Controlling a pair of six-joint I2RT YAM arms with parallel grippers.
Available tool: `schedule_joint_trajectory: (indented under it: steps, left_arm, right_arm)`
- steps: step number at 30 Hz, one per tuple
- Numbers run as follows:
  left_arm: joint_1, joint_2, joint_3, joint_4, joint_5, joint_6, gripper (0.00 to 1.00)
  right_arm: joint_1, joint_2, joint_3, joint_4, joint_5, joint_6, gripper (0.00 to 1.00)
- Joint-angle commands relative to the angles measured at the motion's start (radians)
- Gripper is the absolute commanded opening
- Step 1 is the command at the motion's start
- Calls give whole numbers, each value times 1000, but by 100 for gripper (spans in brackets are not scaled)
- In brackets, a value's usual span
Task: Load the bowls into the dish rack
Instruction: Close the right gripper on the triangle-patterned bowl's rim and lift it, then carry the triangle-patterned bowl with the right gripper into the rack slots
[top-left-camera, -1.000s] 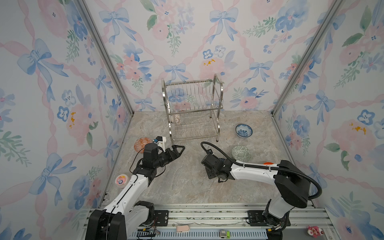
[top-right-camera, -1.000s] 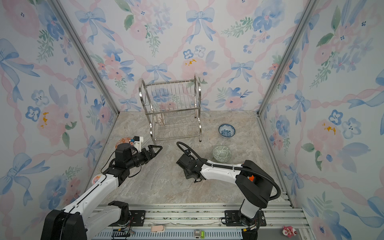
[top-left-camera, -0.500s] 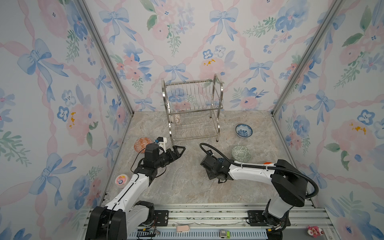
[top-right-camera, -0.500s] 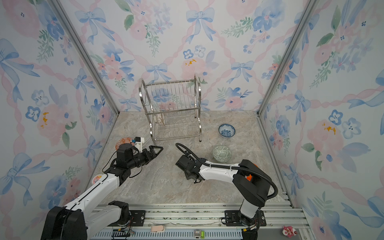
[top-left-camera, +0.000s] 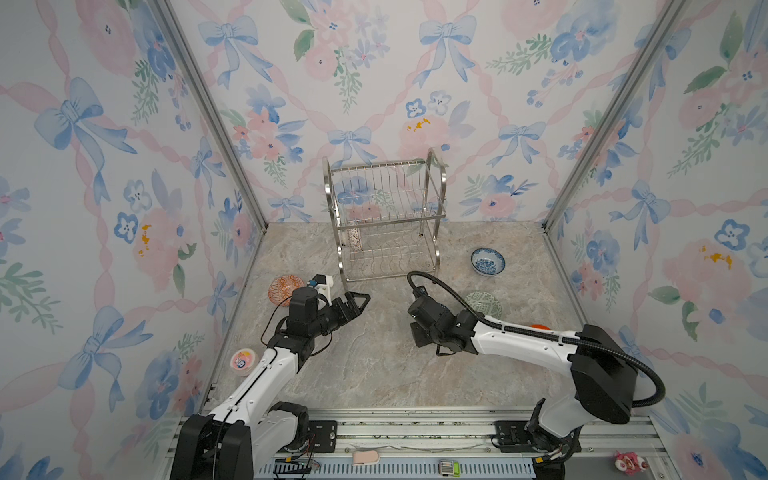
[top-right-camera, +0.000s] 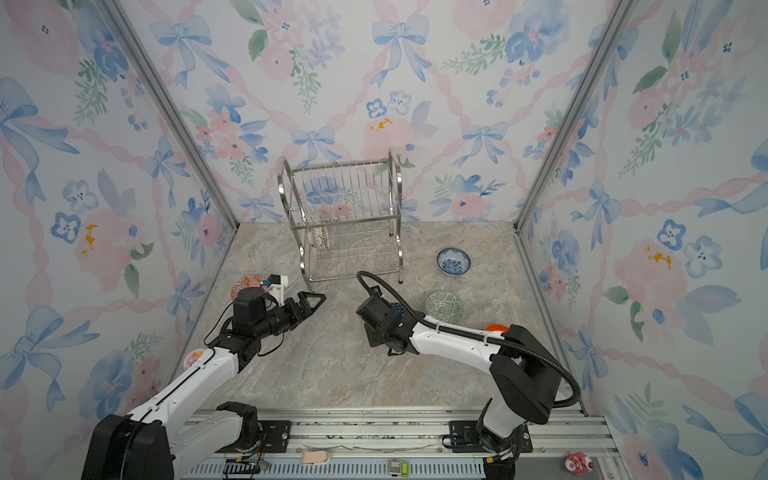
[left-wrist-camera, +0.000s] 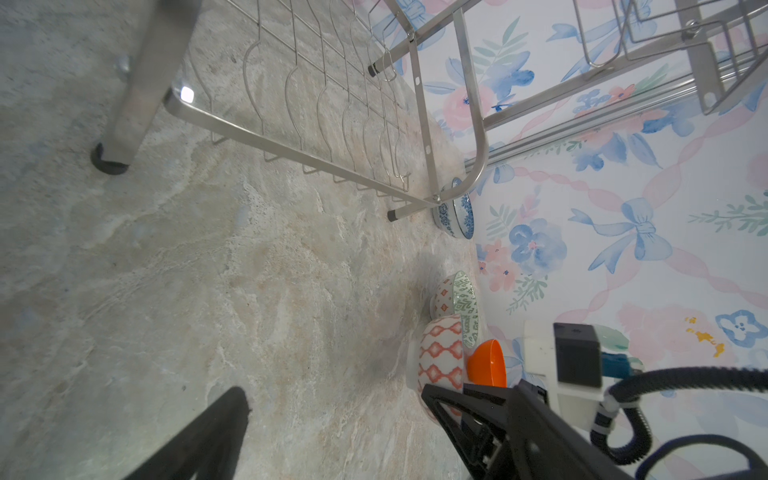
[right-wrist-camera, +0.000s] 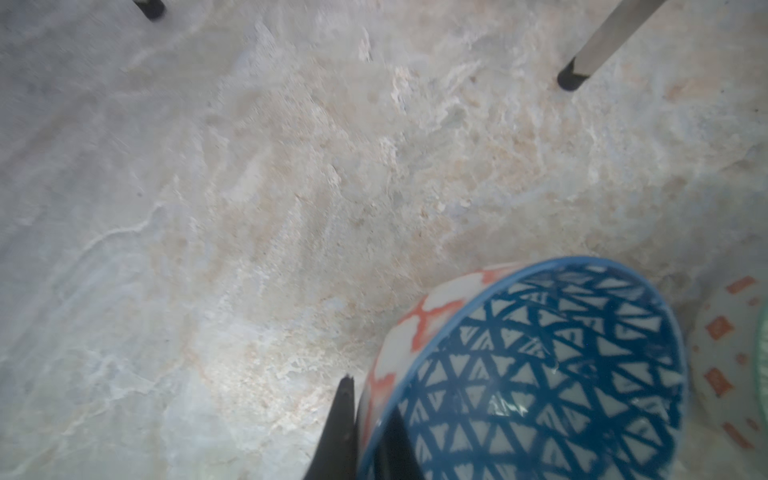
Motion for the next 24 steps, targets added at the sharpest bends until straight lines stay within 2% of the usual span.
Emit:
schedule_joint_trajectory:
  steps: [1,9,16,20,24]
  left_arm:
    - [-5,-15,19,-25,-6,22,98]
    - [-2,-16,69,-73,-44,61,98]
    - [7,-13,133,-87,-49,89,98]
    - [7,-2,135,-44,9,100,98]
    - [8,-6,122,-25,21,110,98]
  right_arm:
    - [-16,-95,-7,197,-77,-25,0]
    - [-46,-125,-30,436,-155,-67,0]
    - [-110,-35,-33,666,-260,-45,0]
    - [-137,49,-7,783,-313,-25,0]
    - [-153,139,16,903,-346,7,0]
